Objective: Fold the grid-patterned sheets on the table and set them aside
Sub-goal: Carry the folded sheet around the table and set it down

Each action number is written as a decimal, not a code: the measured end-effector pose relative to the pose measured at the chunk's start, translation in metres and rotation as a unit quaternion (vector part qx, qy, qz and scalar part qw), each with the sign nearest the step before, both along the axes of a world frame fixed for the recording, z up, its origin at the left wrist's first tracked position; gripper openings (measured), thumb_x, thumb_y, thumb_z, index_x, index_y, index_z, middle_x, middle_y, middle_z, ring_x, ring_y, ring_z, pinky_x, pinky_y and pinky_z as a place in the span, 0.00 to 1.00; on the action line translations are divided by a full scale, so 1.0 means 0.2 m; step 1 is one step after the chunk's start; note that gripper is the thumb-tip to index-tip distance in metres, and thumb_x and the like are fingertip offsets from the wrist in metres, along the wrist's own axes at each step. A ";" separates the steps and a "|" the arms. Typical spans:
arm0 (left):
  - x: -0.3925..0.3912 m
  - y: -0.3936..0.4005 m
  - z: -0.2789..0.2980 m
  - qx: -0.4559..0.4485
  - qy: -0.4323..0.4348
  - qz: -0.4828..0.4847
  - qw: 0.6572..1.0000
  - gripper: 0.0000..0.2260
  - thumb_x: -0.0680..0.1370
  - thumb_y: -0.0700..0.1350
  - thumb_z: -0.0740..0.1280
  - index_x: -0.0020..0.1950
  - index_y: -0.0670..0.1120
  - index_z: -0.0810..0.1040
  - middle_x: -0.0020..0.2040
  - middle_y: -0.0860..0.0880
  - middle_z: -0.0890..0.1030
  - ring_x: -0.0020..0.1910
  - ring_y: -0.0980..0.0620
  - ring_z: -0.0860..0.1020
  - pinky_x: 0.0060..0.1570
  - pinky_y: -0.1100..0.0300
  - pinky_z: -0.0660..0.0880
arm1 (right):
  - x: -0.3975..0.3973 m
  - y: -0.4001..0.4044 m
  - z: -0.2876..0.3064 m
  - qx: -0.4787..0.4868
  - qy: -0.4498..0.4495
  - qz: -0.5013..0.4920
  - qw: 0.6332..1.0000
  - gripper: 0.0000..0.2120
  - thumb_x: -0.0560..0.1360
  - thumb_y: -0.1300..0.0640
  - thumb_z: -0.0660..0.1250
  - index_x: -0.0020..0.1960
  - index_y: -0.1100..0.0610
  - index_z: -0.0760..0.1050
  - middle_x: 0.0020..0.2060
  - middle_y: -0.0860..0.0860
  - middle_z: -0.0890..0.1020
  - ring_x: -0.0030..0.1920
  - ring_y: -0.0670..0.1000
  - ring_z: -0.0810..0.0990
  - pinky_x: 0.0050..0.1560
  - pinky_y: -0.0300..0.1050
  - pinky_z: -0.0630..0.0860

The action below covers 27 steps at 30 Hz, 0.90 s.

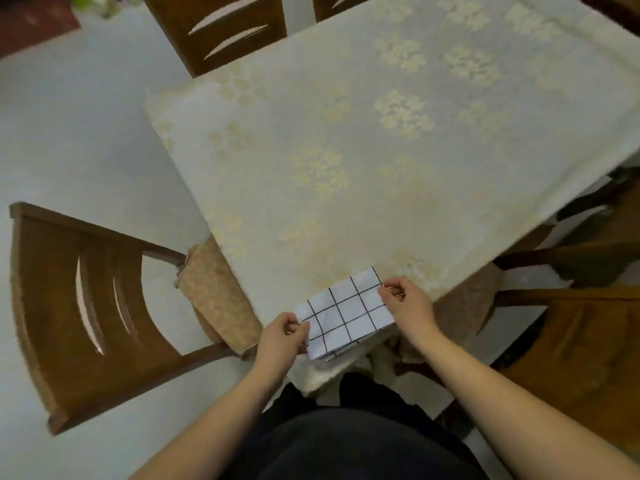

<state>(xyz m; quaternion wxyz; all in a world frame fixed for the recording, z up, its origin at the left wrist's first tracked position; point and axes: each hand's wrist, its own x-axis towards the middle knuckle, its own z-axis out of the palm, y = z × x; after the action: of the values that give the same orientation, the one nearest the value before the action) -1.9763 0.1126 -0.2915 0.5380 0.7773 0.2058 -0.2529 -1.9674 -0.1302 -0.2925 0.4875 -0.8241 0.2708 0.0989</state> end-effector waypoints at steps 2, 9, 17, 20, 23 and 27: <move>-0.03 -0.02 0.00 0.012 -0.005 0.021 1.000 0.05 0.78 0.39 0.68 0.49 0.38 0.75 0.35 0.44 0.74 0.34 0.49 0.76 0.34 0.64 0.79 | 0.04 -0.03 -0.02 -0.008 0.014 0.043 0.999 0.04 0.76 0.54 0.69 0.50 0.53 0.78 0.40 0.48 0.81 0.40 0.45 0.78 0.40 0.32 0.71; -0.10 -0.04 -0.04 0.098 -0.045 0.054 0.993 0.16 0.75 0.43 0.71 0.62 0.46 0.72 0.37 0.49 0.78 0.31 0.59 0.78 0.33 0.67 0.72 | 0.08 -0.08 -0.08 -0.067 0.035 0.158 0.984 0.06 0.76 0.51 0.68 0.51 0.52 0.78 0.41 0.45 0.81 0.42 0.45 0.79 0.45 0.42 0.75; -0.11 -0.06 -0.07 0.252 -0.122 -0.018 0.960 0.24 0.73 0.55 0.73 0.63 0.47 0.71 0.43 0.50 0.75 0.41 0.51 0.74 0.40 0.57 0.71 | 0.13 -0.09 -0.05 -0.136 -0.011 0.176 0.975 0.10 0.79 0.51 0.63 0.59 0.53 0.76 0.46 0.46 0.77 0.45 0.47 0.77 0.44 0.42 0.73; -0.12 -0.06 -0.12 0.359 -0.290 -0.157 0.873 0.28 0.72 0.61 0.68 0.65 0.45 0.71 0.55 0.45 0.77 0.53 0.45 0.77 0.50 0.51 0.75 | 0.14 -0.06 -0.04 -0.155 -0.069 0.227 0.959 0.14 0.81 0.54 0.59 0.64 0.55 0.73 0.56 0.50 0.76 0.56 0.50 0.74 0.56 0.42 0.70; -0.11 -0.09 -0.15 0.377 -0.327 -0.270 0.823 0.36 0.73 0.65 0.63 0.75 0.46 0.63 0.73 0.43 0.68 0.72 0.43 0.66 0.68 0.47 0.66 | 0.12 0.03 -0.04 -0.200 -0.103 0.328 0.917 0.19 0.82 0.52 0.54 0.70 0.55 0.69 0.67 0.53 0.73 0.67 0.53 0.70 0.67 0.48 0.64; -0.09 -0.14 -0.19 0.386 -0.296 -0.347 0.802 0.39 0.77 0.68 0.56 0.79 0.43 0.56 0.79 0.44 0.56 0.78 0.46 0.53 0.74 0.48 0.52 | 0.05 0.14 -0.11 -0.304 -0.113 0.447 0.834 0.28 0.80 0.46 0.47 0.76 0.56 0.62 0.75 0.53 0.66 0.75 0.53 0.62 0.75 0.48 0.52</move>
<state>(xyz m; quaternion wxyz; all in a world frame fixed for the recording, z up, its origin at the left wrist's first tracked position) -1.9952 0.0839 -0.3299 0.1049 0.9772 -0.1666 -0.0799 -1.9575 -0.1024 -0.3144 0.1421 -0.9676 -0.1674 0.1244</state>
